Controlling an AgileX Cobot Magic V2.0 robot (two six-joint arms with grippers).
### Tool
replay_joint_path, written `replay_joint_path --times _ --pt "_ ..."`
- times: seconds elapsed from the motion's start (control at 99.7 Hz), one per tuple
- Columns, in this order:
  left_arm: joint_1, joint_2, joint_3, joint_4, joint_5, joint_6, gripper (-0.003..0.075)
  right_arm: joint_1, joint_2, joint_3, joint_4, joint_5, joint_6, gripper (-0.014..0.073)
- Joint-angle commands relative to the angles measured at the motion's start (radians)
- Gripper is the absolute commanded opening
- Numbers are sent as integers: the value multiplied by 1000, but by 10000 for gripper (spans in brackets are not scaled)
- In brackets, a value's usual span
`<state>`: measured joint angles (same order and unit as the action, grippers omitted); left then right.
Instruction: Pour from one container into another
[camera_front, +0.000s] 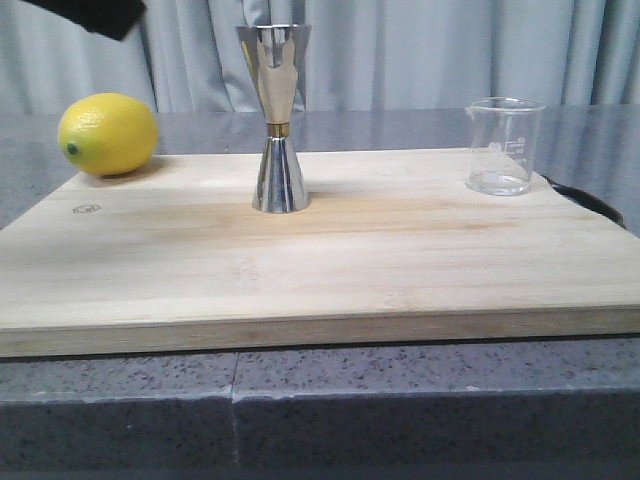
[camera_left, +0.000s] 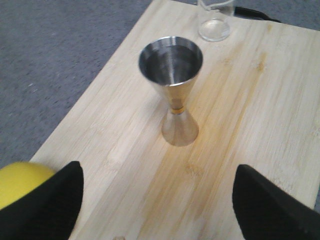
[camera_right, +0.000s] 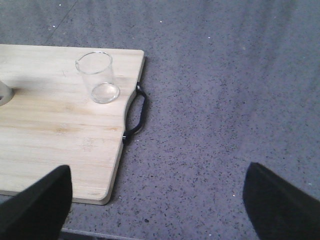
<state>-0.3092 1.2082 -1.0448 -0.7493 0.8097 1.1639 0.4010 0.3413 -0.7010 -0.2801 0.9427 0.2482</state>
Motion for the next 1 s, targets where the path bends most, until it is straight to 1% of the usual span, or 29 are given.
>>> replay_joint_path --times 0.0,0.06,0.14,0.201,0.241,0.271,0.311,0.321,0.391,0.481,0.542,0.642,0.722,0.812,0.883,0.933,0.953,0.993 --pt "-10 -99 -27 110 -39 -242 568 3 8 -33 -25 -57 -7 605" --pt "-10 -156 -27 208 -37 -399 568 3 8 -33 -25 -59 -7 605" --pt "-10 -222 -27 352 -27 -572 568 3 8 -33 -25 -64 -7 605" --pt "-10 -269 -27 429 -5 -707 568 3 8 -33 -25 -64 -7 605" --pt "-10 -298 -27 474 10 -773 568 3 8 -33 -25 -64 -7 605" --pt "-10 -316 -27 501 28 -825 568 3 8 -33 -25 -64 -7 605" --pt "-10 -338 -27 533 49 -860 568 3 8 -33 -25 -64 -7 605" --pt "-10 -389 -27 571 118 -920 568 3 8 -33 -25 -64 -7 605" --pt "-10 -413 -27 586 151 -956 568 3 8 -33 -25 -64 -7 605" --pt "-10 -445 -27 630 186 -1065 565 3 8 -33 -25 -66 -7 605" --pt "-10 -461 -27 668 194 -1125 565 3 8 -33 -25 -73 -7 605" --pt "-10 -475 -23 749 185 -1186 565 3 8 -33 -25 -86 -7 605" --pt "-10 -477 -23 796 184 -1208 565 3 8 -33 -25 -86 -7 605" --pt "-10 -477 -23 804 182 -1208 562 3 8 -33 -25 -86 -7 602" --pt "-10 -477 -23 804 182 -1208 520 3 8 -33 -25 -86 -7 549" --pt "-10 -477 -23 804 182 -1208 466 3 8 -33 -25 -86 -7 463" --pt "-10 -477 -23 804 182 -1208 438 3 8 -33 -25 -86 -7 437" --pt "-10 -477 -23 804 182 -1208 377 3 8 -33 -25 -86 -7 357"
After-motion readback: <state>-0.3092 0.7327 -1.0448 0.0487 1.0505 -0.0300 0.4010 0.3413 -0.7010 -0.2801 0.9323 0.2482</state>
